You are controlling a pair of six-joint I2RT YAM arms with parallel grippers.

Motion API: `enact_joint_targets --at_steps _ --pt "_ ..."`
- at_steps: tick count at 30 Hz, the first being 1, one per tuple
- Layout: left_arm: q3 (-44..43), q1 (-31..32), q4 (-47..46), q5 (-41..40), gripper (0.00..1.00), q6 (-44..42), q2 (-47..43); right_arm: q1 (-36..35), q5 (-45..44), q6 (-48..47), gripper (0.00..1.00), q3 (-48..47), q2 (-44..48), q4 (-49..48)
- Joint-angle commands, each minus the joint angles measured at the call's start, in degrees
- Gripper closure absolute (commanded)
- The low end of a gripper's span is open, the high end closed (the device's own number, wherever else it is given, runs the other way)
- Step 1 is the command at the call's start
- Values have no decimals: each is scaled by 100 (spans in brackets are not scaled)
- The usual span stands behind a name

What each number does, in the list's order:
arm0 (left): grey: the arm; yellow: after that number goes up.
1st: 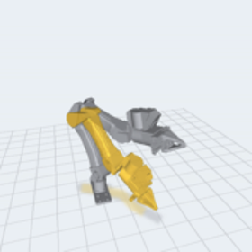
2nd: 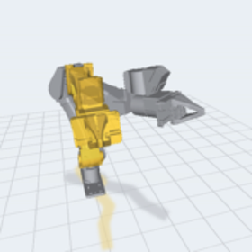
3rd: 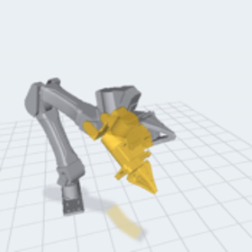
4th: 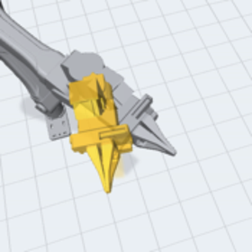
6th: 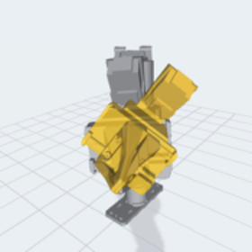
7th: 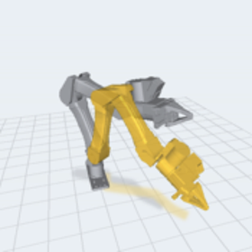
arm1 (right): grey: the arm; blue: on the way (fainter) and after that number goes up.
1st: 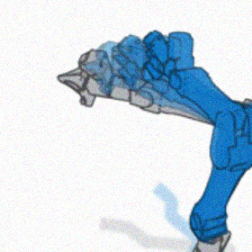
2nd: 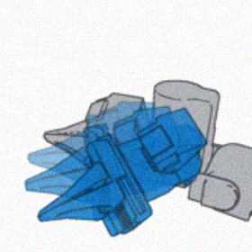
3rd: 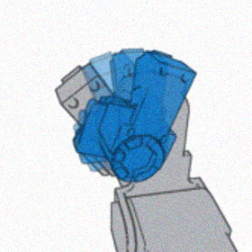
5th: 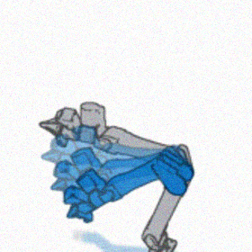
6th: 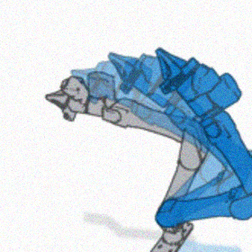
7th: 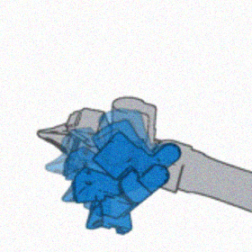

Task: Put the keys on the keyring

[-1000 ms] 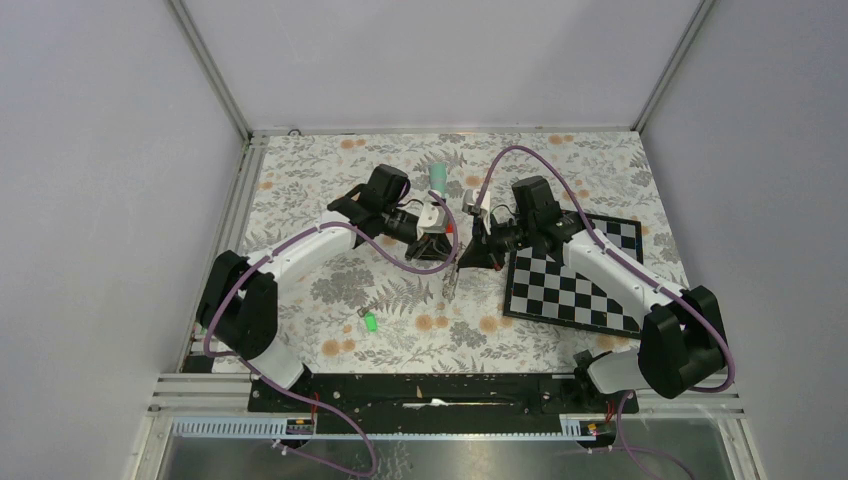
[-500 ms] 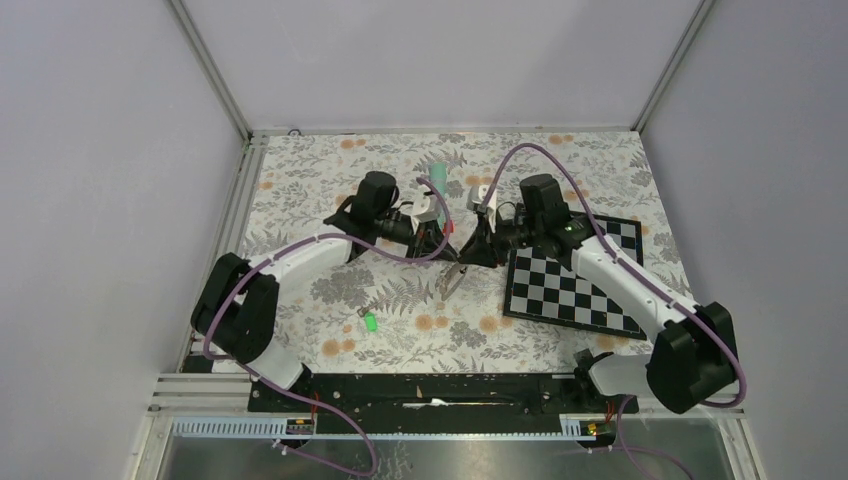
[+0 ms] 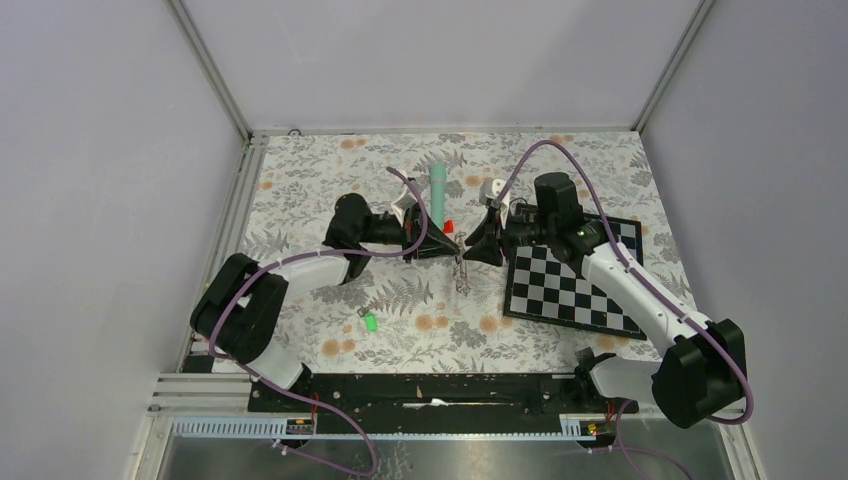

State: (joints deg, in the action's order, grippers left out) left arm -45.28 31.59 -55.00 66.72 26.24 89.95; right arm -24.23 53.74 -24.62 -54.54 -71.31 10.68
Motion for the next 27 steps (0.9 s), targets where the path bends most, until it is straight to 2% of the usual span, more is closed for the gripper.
enact_joint_targets --at_steps 1,18,27 --pt "301 -31 -1952 -230 100 1250 -27 67 319 142 58 58 122 -279" --pt "513 -14 -2198 -512 100 1287 124 72 806 526 66 130 8 -729" --pt "502 22 -2208 -504 100 1261 159 76 874 750 81 242 -29 -1009"
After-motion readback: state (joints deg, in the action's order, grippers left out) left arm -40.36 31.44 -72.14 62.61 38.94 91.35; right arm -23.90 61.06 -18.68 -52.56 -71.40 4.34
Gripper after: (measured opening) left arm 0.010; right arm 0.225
